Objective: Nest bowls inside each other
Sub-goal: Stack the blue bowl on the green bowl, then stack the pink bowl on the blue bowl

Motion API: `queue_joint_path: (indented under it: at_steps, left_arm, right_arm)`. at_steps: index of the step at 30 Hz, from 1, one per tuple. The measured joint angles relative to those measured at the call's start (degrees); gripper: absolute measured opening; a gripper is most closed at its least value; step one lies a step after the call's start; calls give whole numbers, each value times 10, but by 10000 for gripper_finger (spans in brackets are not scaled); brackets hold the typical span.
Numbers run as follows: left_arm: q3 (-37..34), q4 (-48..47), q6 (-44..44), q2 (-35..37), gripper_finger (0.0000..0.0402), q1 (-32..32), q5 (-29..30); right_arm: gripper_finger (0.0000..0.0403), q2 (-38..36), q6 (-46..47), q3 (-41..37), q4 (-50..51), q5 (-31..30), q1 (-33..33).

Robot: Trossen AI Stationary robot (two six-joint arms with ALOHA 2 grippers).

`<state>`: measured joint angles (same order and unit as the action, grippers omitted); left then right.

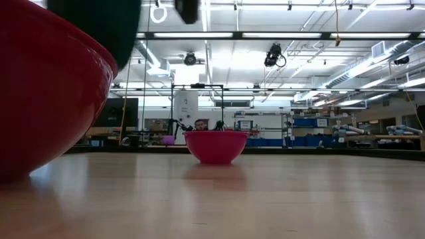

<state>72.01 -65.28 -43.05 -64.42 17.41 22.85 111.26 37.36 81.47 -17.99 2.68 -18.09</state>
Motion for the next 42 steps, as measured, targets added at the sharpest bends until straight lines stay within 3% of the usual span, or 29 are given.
queue_joint_path:
  at_steps: [5, 11, 17, 22, 25, 27, 33, 39, 42]
  left_arm:
    - [0, 0, -1, 0, 231, 13, 0]
    - [0, 3, -16, 0, 231, 14, 3]
    - [0, 3, -42, 0, 231, 15, 4]
    - [0, 2, -56, 0, 231, 15, 5]
    - [0, 3, -56, -1, 231, 15, 5]
    - [0, 3, -56, -1, 231, 15, 5]
    - [0, 11, -57, -1, 231, 9, 27]
    - [0, 24, -54, -1, 231, -9, 31]
    - [0, 30, -51, -1, 231, -15, 31]
  right_arm:
    - [20, 79, -27, 106, 58, -25, -7]
    - [35, 146, -60, 244, 220, -60, -2]
    - [99, 183, -61, 308, 291, -3, 9]
    - [168, 161, -59, 310, 298, -5, 15]
    - [195, 133, -28, 309, 342, -61, 20]
    - [202, 107, 1, 310, 387, -131, 24]
    - [203, 31, 88, 310, 609, -310, 38]
    - [203, 11, 182, 308, 896, -323, 82]
    - [203, 10, 219, 285, 955, -308, 105]
